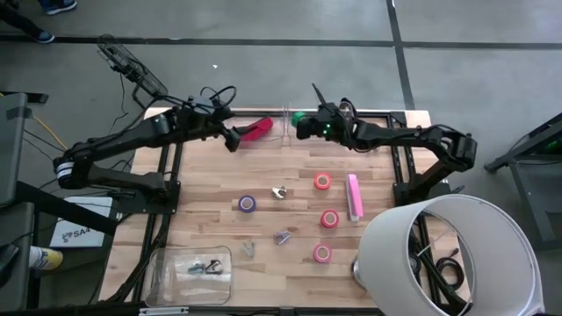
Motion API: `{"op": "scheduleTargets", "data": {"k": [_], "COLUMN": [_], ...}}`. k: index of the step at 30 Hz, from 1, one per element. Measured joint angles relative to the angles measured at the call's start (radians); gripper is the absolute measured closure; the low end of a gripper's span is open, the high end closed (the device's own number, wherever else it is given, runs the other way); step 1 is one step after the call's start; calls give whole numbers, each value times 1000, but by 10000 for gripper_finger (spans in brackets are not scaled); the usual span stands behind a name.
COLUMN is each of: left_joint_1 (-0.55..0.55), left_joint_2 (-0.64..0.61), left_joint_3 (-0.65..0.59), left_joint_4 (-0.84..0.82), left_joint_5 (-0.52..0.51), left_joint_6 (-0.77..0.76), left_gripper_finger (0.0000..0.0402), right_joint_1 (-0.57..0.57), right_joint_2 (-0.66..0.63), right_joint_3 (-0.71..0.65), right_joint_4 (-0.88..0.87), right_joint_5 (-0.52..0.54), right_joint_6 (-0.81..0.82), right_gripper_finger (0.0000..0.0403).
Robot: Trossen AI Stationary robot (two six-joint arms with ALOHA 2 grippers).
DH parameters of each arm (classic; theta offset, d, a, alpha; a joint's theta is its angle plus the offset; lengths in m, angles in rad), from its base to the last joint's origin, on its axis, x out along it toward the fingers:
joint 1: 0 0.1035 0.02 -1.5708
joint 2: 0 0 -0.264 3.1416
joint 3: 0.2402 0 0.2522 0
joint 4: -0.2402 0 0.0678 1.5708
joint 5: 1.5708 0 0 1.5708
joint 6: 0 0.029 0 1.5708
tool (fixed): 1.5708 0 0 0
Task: Pick and place Stapler, Stapler remover, tape
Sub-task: Put the green tape into the top right transparent bin
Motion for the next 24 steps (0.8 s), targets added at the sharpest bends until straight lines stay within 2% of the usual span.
{"op": "scheduleTargets", "data": {"k": [7,15,20,24], "left_joint_1": [0,0,0,0], "left_joint_2": [-77,-153,-188,-206], "left_joint_3": [0,0,0,0], "left_joint_4": [-67,-73,-106,-146], "left_joint_5": [9,55,55,54], "left_joint_6": [60,122,123,123], "left_gripper_finger": [92,92,92,92], "right_joint_1": [-47,-47,-59,-93], "right_joint_2": [30,139,153,153], "right_joint_3": [0,0,0,17], "right_joint_4": [-45,-10,14,7], "right_joint_5": [43,53,63,26], "right_joint_6": [149,317,328,257], "right_gripper_finger": [374,374,374,374]}}
